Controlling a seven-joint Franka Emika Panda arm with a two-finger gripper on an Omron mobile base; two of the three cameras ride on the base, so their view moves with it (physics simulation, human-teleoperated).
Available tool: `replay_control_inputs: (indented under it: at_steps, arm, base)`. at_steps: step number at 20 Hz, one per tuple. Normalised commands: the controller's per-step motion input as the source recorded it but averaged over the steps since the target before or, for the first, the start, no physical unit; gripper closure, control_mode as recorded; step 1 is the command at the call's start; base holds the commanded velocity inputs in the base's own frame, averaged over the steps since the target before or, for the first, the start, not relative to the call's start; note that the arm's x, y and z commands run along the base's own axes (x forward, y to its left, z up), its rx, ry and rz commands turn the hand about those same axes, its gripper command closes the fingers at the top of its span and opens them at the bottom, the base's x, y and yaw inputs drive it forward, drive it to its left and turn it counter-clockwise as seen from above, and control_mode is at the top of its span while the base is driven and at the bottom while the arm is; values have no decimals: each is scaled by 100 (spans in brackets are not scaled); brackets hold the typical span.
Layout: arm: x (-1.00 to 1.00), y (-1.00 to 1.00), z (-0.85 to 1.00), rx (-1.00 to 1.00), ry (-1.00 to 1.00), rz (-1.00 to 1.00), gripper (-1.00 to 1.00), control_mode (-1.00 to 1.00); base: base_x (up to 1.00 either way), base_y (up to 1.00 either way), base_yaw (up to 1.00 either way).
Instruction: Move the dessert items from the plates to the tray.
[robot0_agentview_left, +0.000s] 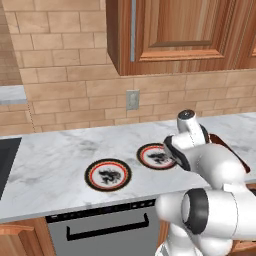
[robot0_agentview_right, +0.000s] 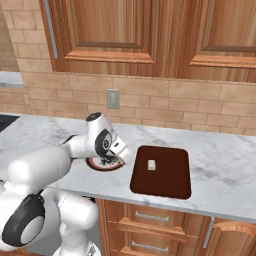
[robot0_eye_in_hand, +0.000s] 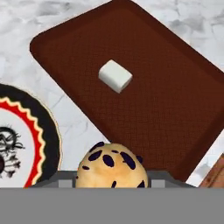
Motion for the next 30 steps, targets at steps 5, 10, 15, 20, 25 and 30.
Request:
replay_control_inputs:
  at_steps: [5,10,15,20,25,30]
  arm:
    - [0,-100,8,0,25,-29,100,-100]
    - [0,-100,-5,3,17,-26,100,-100]
    - [0,-83,-33,17,-2,-8,100,-100]
    - [0,-18,-13,17,-11,0,100,-100]
    - [27,0,0,2,-1,0,100,-100]
    - [54,0,-12,0,-5,0,-100,-100]
  base:
    - [0,0,0]
    - [0,0,0]
    - [0,0,0]
    - [0,0,0]
    - [0,0,0]
    - [0,0,0]
